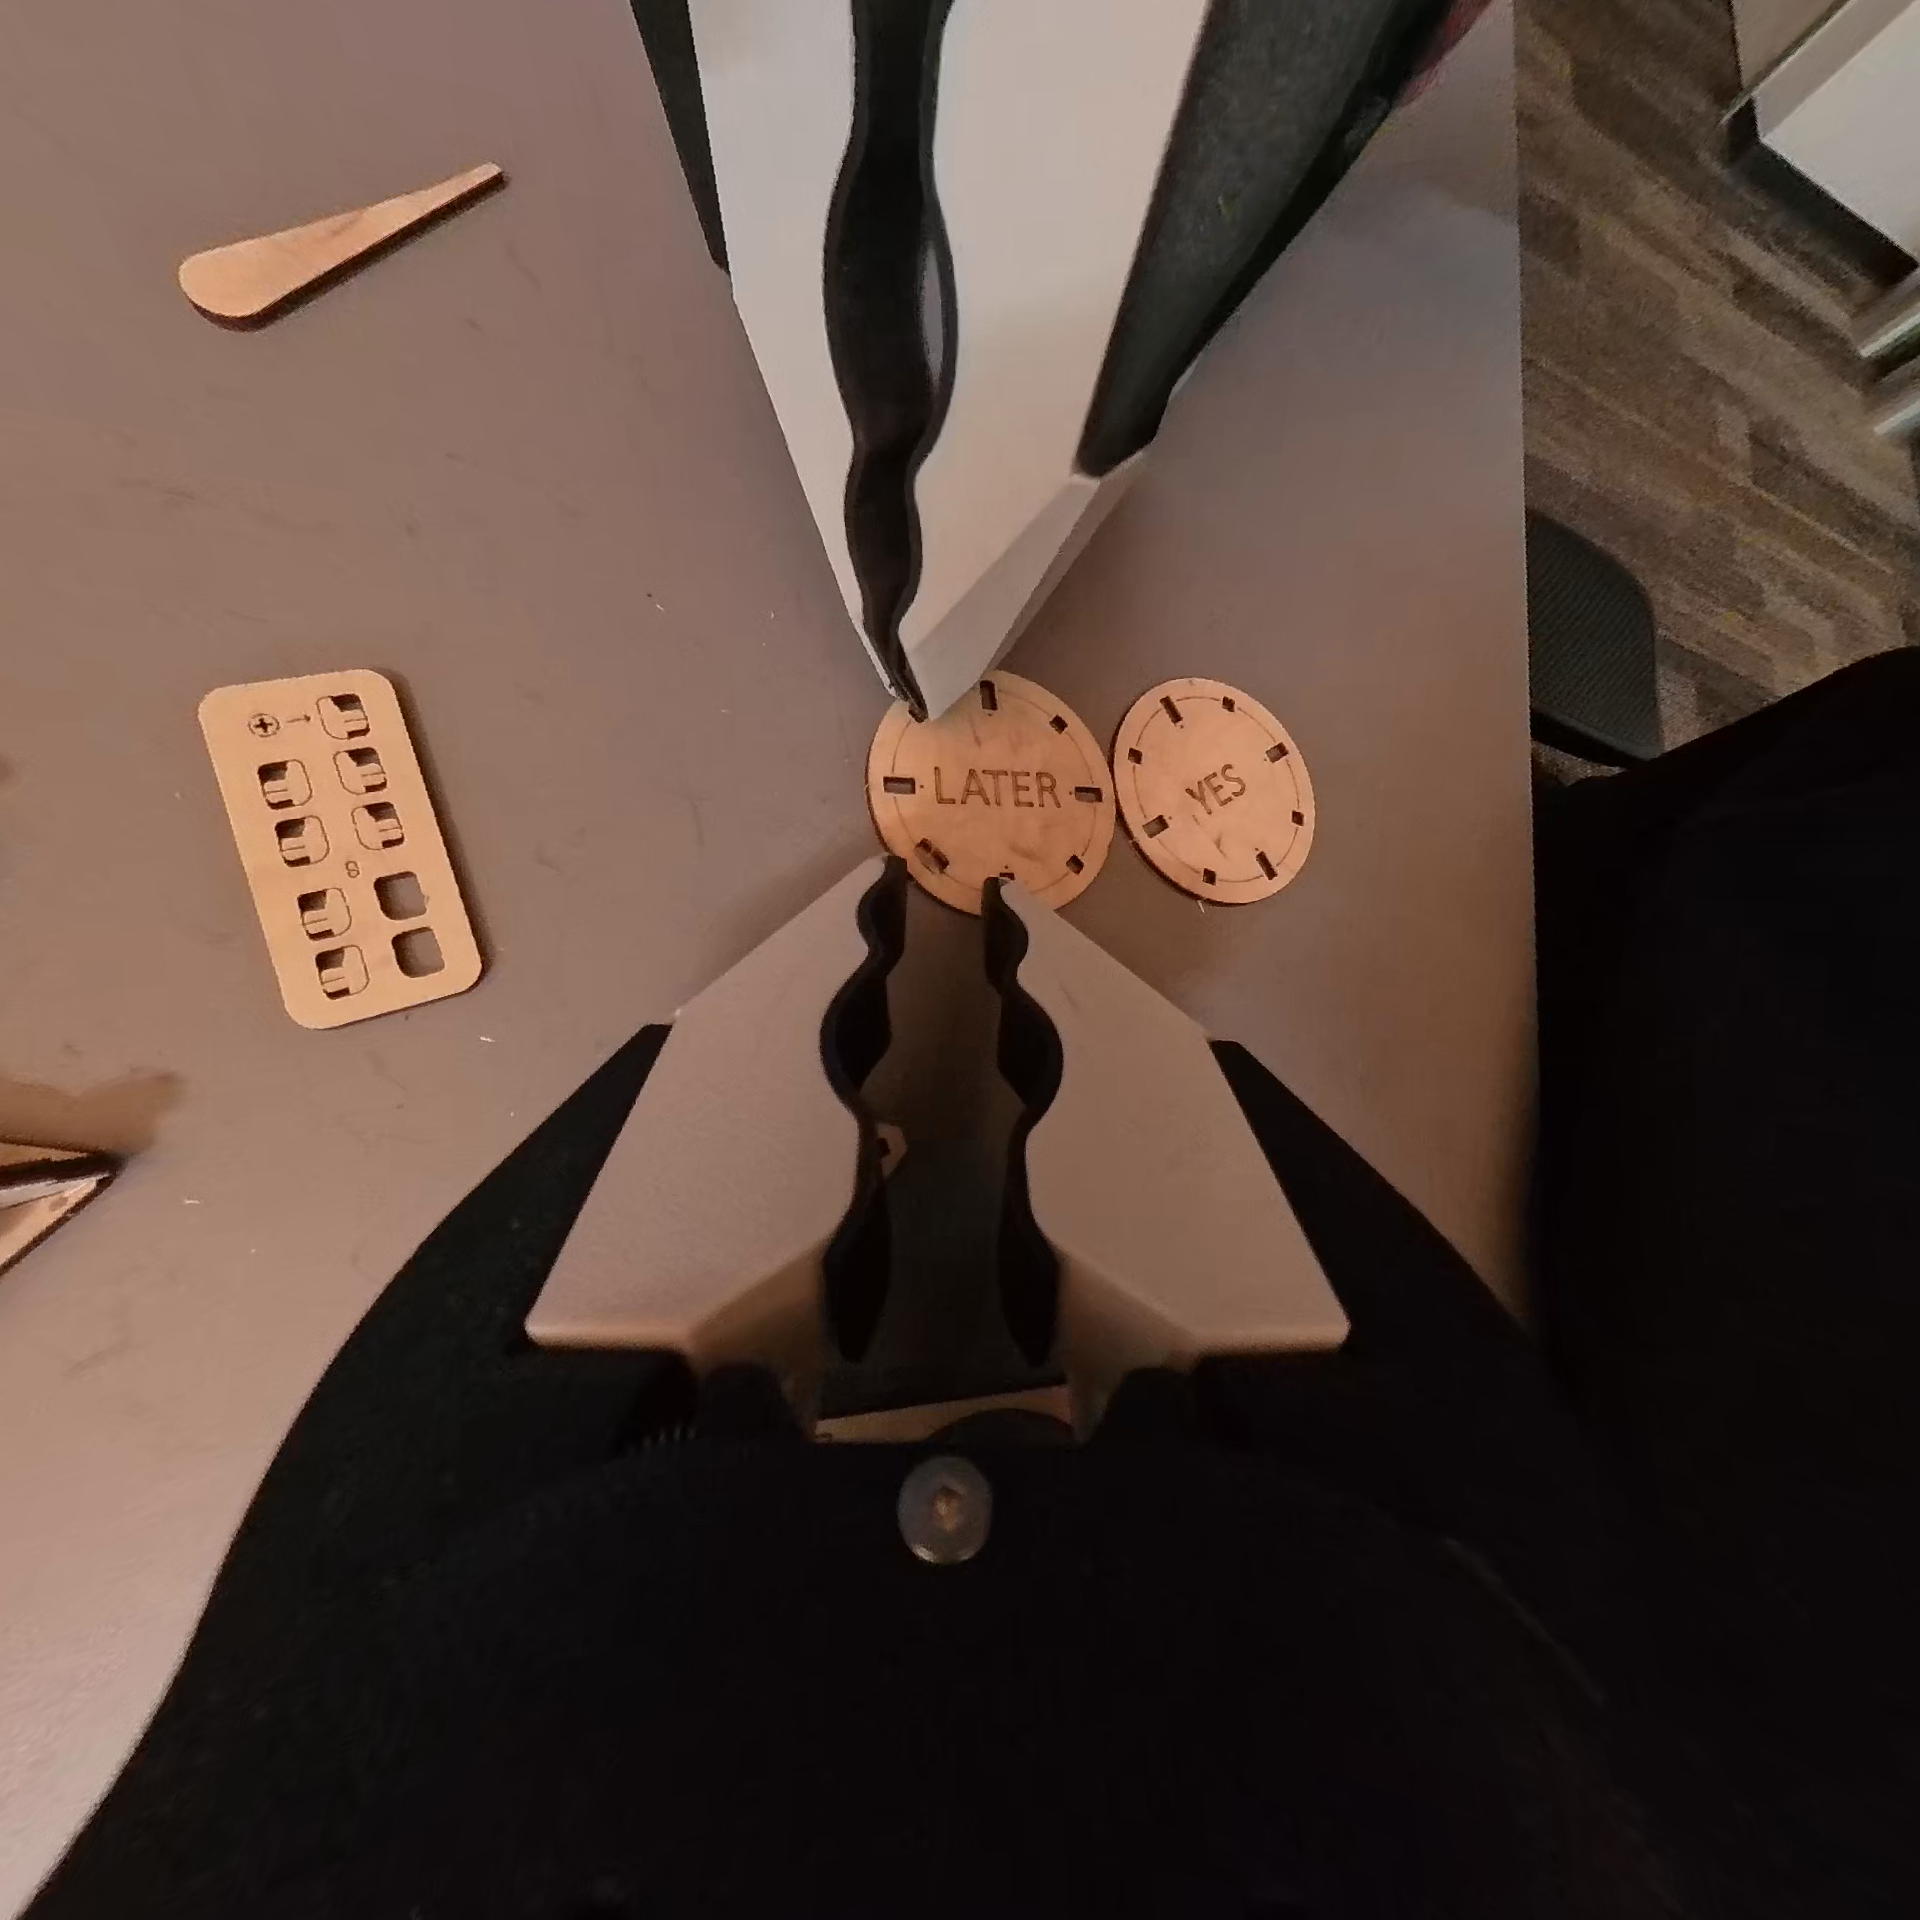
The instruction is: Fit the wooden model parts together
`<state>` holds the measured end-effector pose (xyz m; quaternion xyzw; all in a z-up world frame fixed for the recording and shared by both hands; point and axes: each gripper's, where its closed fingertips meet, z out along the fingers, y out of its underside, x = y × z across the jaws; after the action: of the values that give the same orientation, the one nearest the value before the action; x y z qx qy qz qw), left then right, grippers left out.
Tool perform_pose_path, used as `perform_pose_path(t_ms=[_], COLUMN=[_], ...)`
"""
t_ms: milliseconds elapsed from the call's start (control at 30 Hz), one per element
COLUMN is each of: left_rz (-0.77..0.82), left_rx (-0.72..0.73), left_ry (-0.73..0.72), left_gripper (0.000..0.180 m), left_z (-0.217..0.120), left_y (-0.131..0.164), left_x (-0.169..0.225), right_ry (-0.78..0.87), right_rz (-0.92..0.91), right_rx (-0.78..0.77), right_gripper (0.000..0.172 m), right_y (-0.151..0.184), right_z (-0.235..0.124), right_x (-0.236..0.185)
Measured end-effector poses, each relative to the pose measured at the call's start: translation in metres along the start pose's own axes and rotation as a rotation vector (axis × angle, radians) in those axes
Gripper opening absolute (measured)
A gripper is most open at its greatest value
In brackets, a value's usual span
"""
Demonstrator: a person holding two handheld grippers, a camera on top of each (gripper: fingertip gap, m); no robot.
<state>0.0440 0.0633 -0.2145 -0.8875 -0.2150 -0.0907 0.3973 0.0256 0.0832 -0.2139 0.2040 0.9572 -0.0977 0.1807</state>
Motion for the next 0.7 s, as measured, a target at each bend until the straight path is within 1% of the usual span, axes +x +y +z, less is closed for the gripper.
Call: perform_pose_path(t_ms=[233, 700], left_rz=[0.002, 0.003], left_rx=[0.0, -0.001], left_ry=[-0.002, -0.002], left_gripper=[0.012, 0.012], left_z=[-0.0001, 0.0], left_y=[0.0001, 0.0001], left_x=[0.0001, 0.0003], right_ry=[-0.018, 0.05], right_rz=[0.056, 0.031], right_rx=[-0.013, -0.05], right_gripper=[0.0, 0.0], right_y=[-0.0003, -0.0002], right_z=[0.0001, 0.0015], right_x=[0.0001, 0.0001])
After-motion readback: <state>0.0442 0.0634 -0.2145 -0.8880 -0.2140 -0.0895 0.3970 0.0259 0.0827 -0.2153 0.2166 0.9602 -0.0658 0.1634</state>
